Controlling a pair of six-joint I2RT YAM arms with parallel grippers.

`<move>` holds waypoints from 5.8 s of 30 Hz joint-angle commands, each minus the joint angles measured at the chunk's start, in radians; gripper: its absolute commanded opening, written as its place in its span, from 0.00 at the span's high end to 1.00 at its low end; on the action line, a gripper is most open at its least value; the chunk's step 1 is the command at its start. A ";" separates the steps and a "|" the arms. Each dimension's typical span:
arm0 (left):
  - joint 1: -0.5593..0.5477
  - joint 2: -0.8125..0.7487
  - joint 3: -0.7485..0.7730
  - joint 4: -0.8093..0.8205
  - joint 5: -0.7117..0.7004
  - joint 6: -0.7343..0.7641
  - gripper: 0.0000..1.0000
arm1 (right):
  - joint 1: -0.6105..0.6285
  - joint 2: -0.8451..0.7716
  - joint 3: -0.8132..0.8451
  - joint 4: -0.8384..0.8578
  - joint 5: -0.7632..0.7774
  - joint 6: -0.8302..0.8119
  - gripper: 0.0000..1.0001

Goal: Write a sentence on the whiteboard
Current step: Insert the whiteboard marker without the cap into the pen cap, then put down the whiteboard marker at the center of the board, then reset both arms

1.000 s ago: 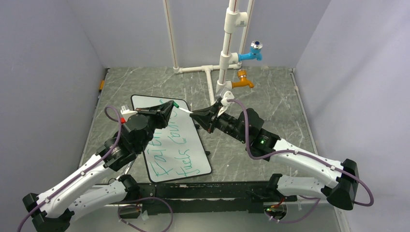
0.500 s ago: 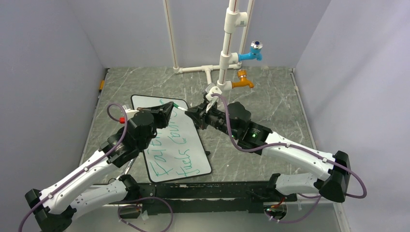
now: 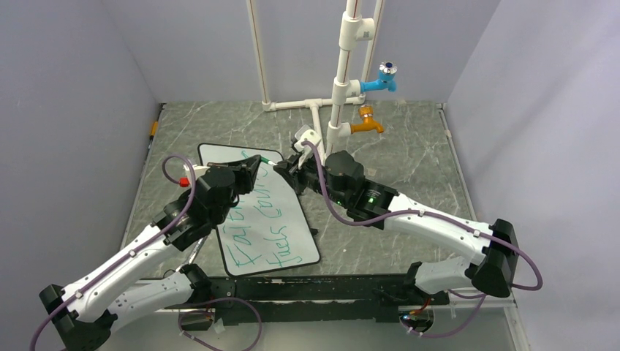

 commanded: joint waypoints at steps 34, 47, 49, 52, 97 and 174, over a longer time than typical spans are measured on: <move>-0.025 -0.077 -0.110 0.655 0.327 0.333 1.00 | -0.070 0.179 0.146 0.262 -0.225 0.196 1.00; -0.025 -0.032 -0.021 0.503 0.379 0.368 1.00 | -0.048 0.162 0.174 0.165 -0.141 -0.031 1.00; -0.026 -0.047 -0.016 0.467 0.352 0.378 0.95 | -0.048 0.147 0.170 0.162 -0.112 -0.033 1.00; -0.025 -0.074 -0.029 0.458 0.323 0.402 0.81 | -0.048 0.133 0.172 0.155 -0.076 -0.034 1.00; -0.025 -0.240 0.146 -0.059 -0.171 1.661 0.01 | -0.062 -0.402 -0.637 -0.159 0.458 0.515 1.00; -0.026 -0.470 -0.135 0.065 -0.260 1.915 0.00 | -0.098 -0.889 -0.397 -0.251 0.574 0.216 0.00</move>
